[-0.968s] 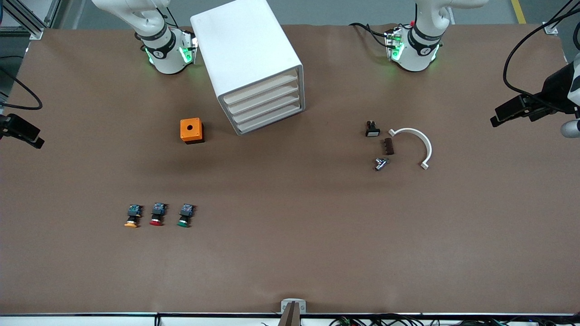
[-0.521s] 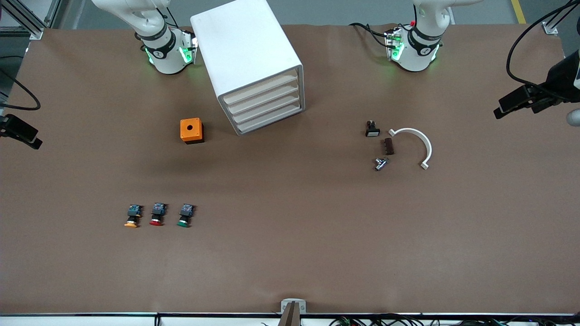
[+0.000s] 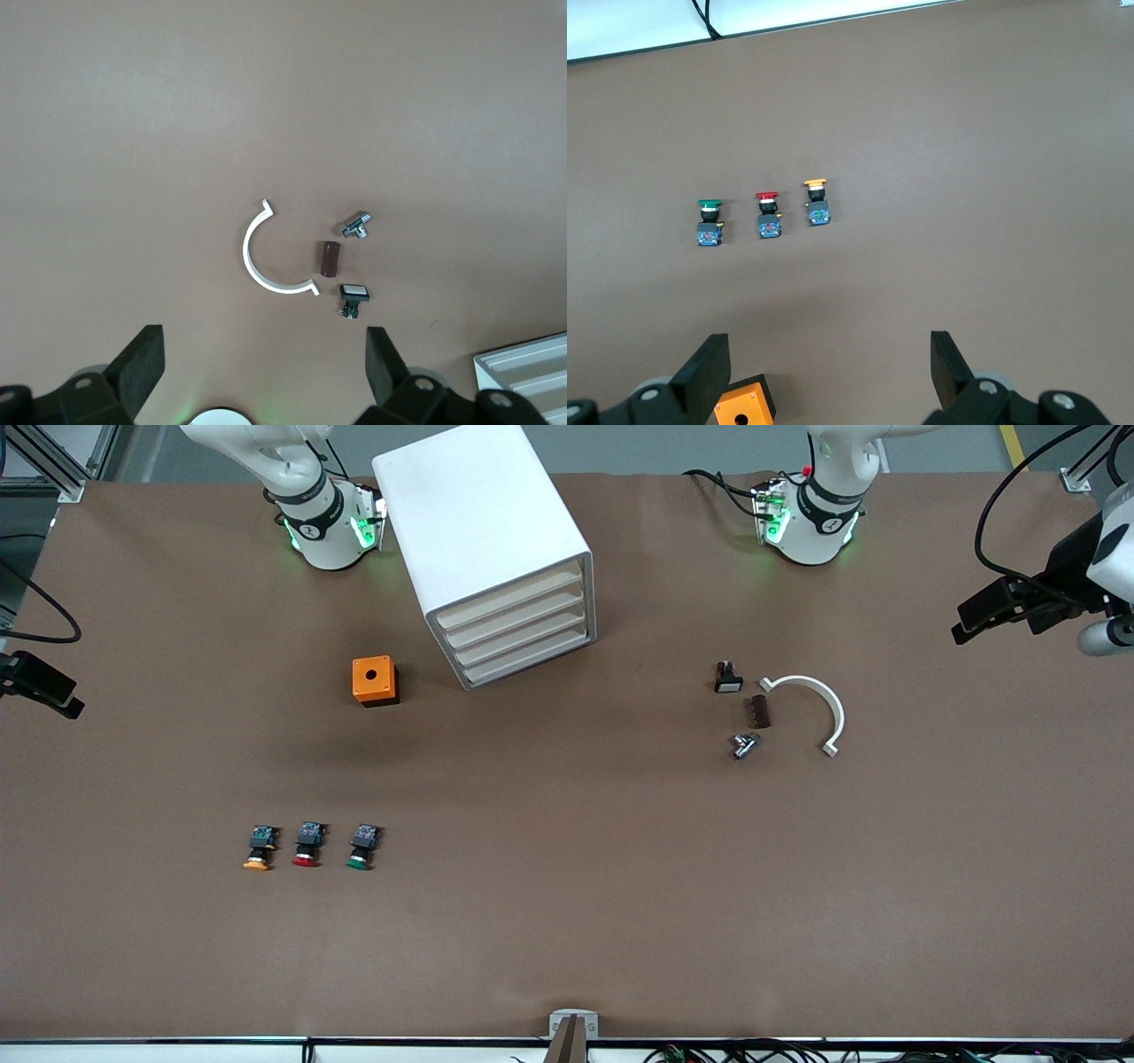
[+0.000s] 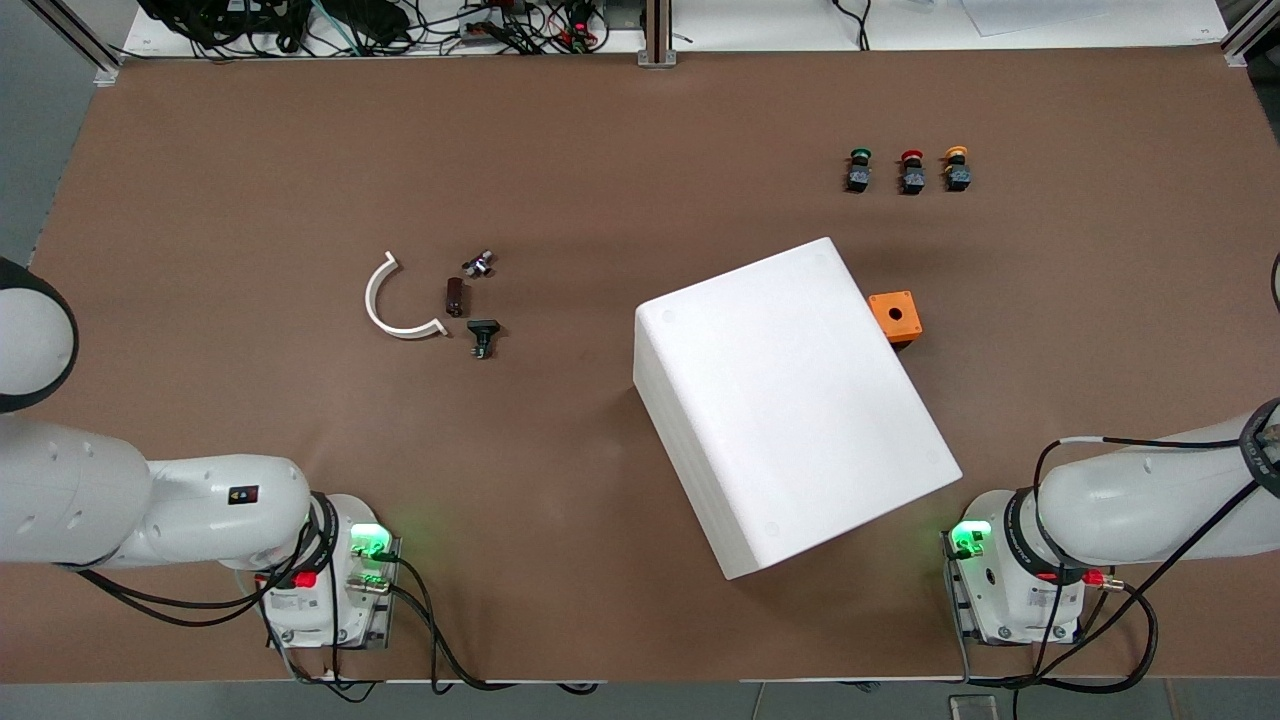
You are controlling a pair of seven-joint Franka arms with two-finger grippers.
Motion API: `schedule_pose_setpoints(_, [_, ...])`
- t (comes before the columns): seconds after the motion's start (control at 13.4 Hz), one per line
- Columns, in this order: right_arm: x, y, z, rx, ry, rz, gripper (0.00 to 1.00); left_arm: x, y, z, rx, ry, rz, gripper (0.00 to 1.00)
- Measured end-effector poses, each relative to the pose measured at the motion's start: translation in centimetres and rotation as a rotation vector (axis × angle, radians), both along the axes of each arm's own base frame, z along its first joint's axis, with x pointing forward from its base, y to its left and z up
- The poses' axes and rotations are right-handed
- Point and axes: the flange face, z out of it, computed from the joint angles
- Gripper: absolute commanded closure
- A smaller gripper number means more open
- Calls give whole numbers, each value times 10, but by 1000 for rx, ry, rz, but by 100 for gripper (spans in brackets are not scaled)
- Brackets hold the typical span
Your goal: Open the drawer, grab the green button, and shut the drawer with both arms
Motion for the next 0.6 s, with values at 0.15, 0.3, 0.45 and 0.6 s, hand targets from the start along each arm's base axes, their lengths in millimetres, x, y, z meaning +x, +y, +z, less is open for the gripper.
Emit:
schedule_pose_setpoints(0.15, [0,0,-1,0,3,0,0,-3,-1,5,17,-9,-3,0])
schedule_pose_setpoints(0.3, [0,0,-2,0,3,0,0,-7,-2,7,52,-16,-10,0])
schedule_pose_setpoints(0.45, [0,0,-2,0,3,0,0,-9,-8,6,67,-15,-16,0])
schedule_pose_setpoints(0.6, [0,0,-2,0,4,0,0,-9,-9,6,71,-16,-12,0])
